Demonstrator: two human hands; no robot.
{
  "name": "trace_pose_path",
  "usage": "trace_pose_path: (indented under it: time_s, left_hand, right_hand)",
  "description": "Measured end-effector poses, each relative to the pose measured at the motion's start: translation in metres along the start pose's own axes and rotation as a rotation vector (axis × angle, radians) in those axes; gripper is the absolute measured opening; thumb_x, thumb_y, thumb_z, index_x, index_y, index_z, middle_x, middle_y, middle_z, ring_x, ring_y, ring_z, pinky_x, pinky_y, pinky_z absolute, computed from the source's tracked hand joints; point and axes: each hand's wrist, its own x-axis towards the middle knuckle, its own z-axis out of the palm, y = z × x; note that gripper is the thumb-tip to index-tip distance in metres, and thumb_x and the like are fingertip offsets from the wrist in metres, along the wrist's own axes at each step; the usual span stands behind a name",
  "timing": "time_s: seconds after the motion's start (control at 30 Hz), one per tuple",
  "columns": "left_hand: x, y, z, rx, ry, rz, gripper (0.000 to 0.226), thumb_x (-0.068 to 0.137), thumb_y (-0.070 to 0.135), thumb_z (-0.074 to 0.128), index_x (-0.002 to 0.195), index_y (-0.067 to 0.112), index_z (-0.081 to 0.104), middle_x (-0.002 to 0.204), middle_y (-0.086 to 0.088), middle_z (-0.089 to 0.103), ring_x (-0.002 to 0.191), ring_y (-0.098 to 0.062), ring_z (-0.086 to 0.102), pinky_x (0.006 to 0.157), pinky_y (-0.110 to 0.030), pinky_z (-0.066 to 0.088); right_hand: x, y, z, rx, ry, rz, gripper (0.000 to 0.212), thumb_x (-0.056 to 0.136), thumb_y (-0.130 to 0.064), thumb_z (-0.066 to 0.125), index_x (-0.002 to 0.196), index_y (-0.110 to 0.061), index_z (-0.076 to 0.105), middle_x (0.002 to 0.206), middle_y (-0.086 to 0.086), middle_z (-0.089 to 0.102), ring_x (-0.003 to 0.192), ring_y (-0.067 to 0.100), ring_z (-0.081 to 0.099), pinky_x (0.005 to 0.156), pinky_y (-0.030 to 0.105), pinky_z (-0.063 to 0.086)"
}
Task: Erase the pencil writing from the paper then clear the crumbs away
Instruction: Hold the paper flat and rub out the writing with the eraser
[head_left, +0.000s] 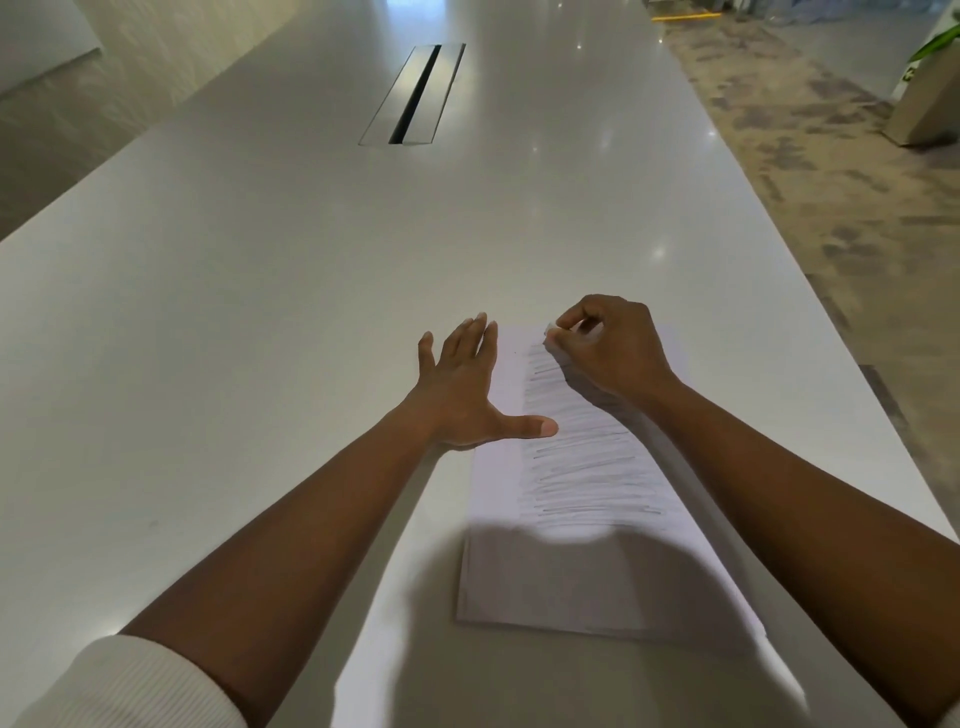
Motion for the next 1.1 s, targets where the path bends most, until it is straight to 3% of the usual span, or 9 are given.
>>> trace_pose_path:
  time_s: [0.13,0.33,0.53,0.63,0.67,0.73,0.8,1.1]
  left_hand:
    - [0.0,0.0,-0.002,-0.019,-0.011,0.006,0.166,0.037,0.115,0.021,0.161,0.012,-0.019,0.17,-0.002,-0.024,0.154,-0.013,-0.028,0.121,-0.057,-0.021]
    - [0.002,-0.003,-0.003,-0.027,-0.024,0.021,0.163,0.042,0.112,0.033,0.161,0.013,-0.019,0.17,-0.001,-0.023,0.153,-0.012,-0.028,0.121,-0.056,-0.021]
    - [0.003,-0.004,-0.001,-0.006,-0.007,0.02,0.157,0.042,0.112,0.028,0.163,0.023,-0.016,0.17,0.0,-0.024,0.154,-0.014,-0.028,0.12,-0.057,-0.021]
    - [0.002,-0.003,0.0,0.004,0.002,0.023,0.157,0.038,0.114,0.021,0.163,0.026,-0.015,0.17,0.0,-0.024,0.154,-0.015,-0.028,0.121,-0.059,-0.02]
    - [0.002,-0.003,0.0,0.005,0.003,0.021,0.157,0.037,0.114,0.02,0.163,0.027,-0.015,0.17,0.0,-0.024,0.154,-0.015,-0.028,0.121,-0.059,-0.02]
    - [0.003,-0.003,0.001,0.009,0.005,0.019,0.158,0.035,0.115,0.018,0.163,0.028,-0.015,0.17,0.0,-0.025,0.154,-0.015,-0.028,0.121,-0.059,-0.02]
    - [0.003,-0.004,0.002,0.004,0.008,0.02,0.158,0.036,0.115,0.019,0.163,0.028,-0.015,0.17,0.0,-0.024,0.154,-0.015,-0.029,0.121,-0.059,-0.02]
    - [0.002,-0.004,-0.001,0.01,0.024,0.061,0.156,0.04,0.115,0.023,0.163,0.027,-0.012,0.17,0.001,-0.026,0.154,-0.015,-0.029,0.12,-0.06,-0.019]
  right_hand:
    - [-0.002,0.001,-0.004,-0.03,0.031,0.087,0.01,0.079,-0.035,0.073,0.074,-0.027,0.07,0.068,-0.02,0.062,0.075,0.004,0.063,0.092,0.045,0.05]
    - [-0.008,0.002,-0.001,0.017,0.008,0.164,0.012,0.081,-0.033,0.072,0.073,-0.03,0.064,0.07,-0.019,0.063,0.078,0.004,0.063,0.108,0.057,0.036]
    - [-0.013,0.0,0.002,-0.037,0.012,0.107,0.013,0.083,-0.034,0.072,0.074,-0.029,0.064,0.072,-0.016,0.065,0.074,0.002,0.061,0.111,0.058,0.028]
    - [-0.017,-0.002,0.005,-0.063,-0.005,0.024,0.013,0.084,-0.032,0.072,0.076,-0.024,0.066,0.078,-0.011,0.068,0.075,0.005,0.062,0.115,0.052,0.024]
    - [-0.018,-0.003,0.006,-0.064,-0.017,-0.007,0.013,0.084,-0.032,0.072,0.076,-0.023,0.067,0.079,-0.01,0.068,0.075,0.007,0.062,0.112,0.046,0.029]
    - [-0.02,-0.006,0.008,-0.062,-0.04,-0.044,0.012,0.084,-0.031,0.073,0.078,-0.022,0.068,0.079,-0.01,0.067,0.077,0.01,0.062,0.087,0.032,0.045]
    - [-0.021,-0.008,0.009,-0.105,-0.06,-0.063,0.01,0.084,-0.03,0.072,0.079,-0.021,0.07,0.082,-0.009,0.067,0.08,0.011,0.061,0.068,0.026,0.043]
    - [-0.018,-0.01,0.009,-0.146,-0.115,-0.033,0.009,0.086,-0.026,0.071,0.086,-0.018,0.075,0.09,-0.006,0.07,0.082,0.013,0.062,0.07,0.027,0.046]
